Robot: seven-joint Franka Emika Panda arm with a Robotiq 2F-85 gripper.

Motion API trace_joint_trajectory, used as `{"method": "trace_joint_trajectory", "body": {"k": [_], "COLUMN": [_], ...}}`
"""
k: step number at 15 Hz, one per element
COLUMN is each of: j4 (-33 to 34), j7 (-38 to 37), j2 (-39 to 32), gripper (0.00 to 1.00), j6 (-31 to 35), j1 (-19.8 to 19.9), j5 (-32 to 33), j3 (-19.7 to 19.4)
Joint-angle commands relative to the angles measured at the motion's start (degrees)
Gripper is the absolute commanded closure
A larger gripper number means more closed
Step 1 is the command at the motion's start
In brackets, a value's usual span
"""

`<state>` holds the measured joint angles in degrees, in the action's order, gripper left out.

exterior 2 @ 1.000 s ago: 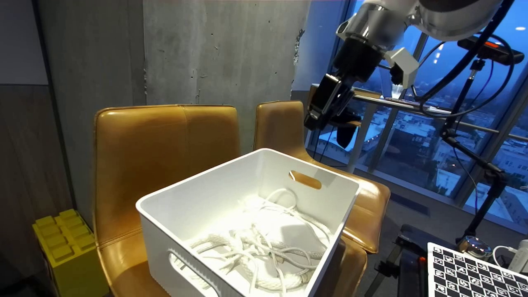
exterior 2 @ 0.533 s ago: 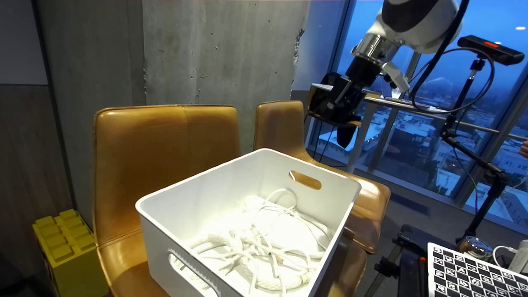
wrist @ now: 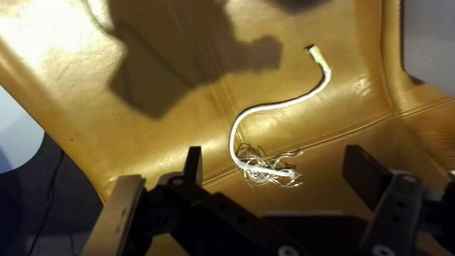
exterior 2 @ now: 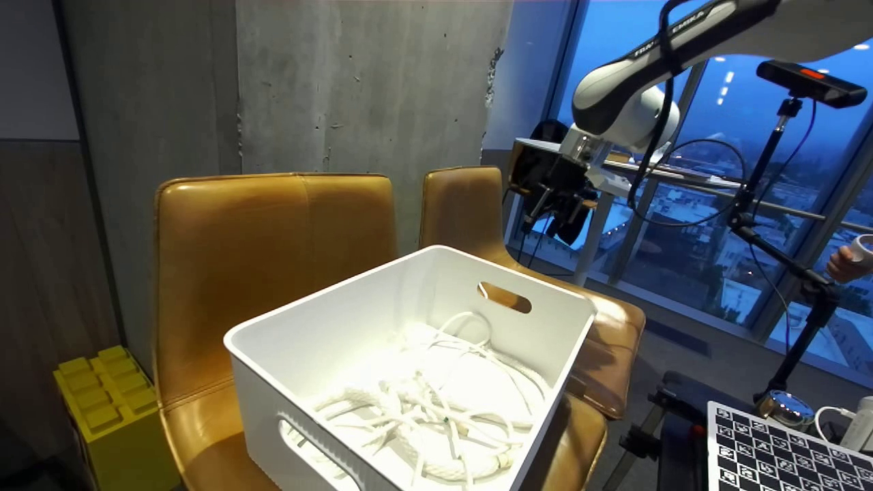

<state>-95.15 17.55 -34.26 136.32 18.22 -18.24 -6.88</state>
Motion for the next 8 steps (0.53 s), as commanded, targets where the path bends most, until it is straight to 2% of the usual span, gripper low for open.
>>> {"method": "trace_joint_trajectory", "body": {"k": [1,8], "j4": [14.0,33.9], "j7": [-4.8,-14.4], "j2": [-12.3,-28.9], "gripper": [0.00,0.00], "j6": [-1.3,-3.8], "j1": [1.8,0.9], "j5": [2.1,6.8], "j3": [0.7,0.1]}}
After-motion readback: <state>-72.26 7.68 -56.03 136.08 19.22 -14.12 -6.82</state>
